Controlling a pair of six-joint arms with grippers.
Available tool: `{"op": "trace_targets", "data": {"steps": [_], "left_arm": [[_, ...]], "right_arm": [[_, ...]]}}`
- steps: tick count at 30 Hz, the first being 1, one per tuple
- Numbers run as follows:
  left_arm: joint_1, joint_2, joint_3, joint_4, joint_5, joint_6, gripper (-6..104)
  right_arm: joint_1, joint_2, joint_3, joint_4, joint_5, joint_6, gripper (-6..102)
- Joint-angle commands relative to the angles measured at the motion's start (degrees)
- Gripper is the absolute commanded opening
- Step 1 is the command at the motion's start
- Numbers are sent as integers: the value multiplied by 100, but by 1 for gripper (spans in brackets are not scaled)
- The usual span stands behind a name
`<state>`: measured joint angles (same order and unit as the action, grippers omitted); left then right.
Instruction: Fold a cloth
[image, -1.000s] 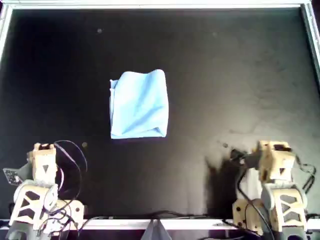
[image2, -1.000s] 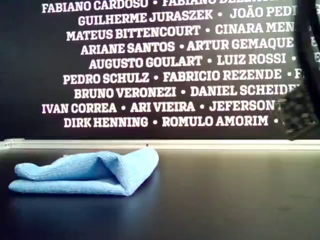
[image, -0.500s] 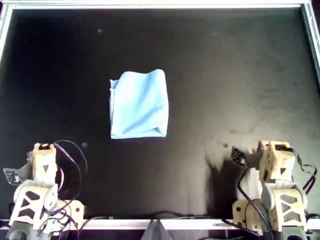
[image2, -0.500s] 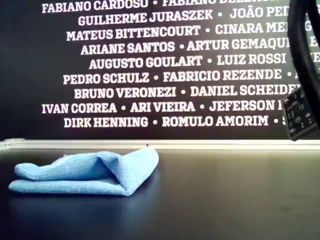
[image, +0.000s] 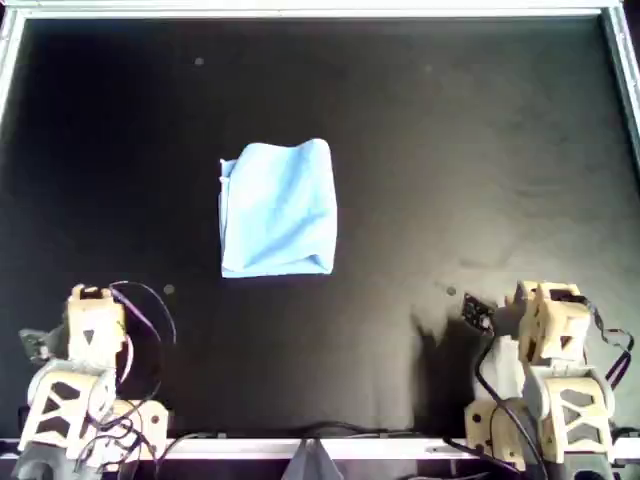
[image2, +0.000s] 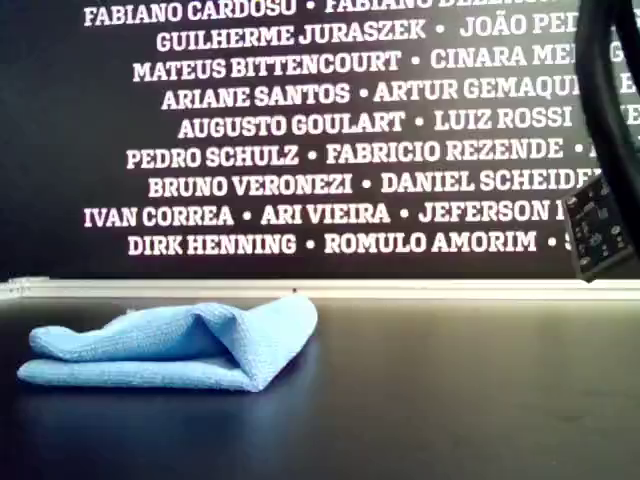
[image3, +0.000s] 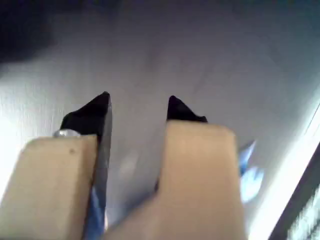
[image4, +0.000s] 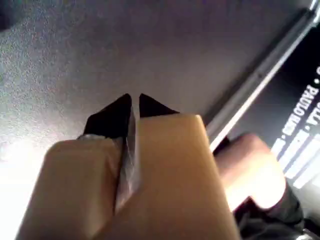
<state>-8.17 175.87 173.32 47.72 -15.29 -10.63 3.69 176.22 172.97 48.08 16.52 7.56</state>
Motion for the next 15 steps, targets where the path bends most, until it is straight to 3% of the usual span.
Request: {"op": "trace_targets", "data": {"steps": [1, 4, 15], "left_arm": [[123, 53, -26, -97, 888, 18, 39], [114, 44, -18, 0, 1178, 18, 39], [123, 35, -18, 18, 1239, -9, 39]], "right_arm": [[-53, 167, 97, 26, -18, -9, 3], [-53, 167, 97, 26, -18, -9, 3], [-53, 167, 97, 26, -18, -9, 3]]}}
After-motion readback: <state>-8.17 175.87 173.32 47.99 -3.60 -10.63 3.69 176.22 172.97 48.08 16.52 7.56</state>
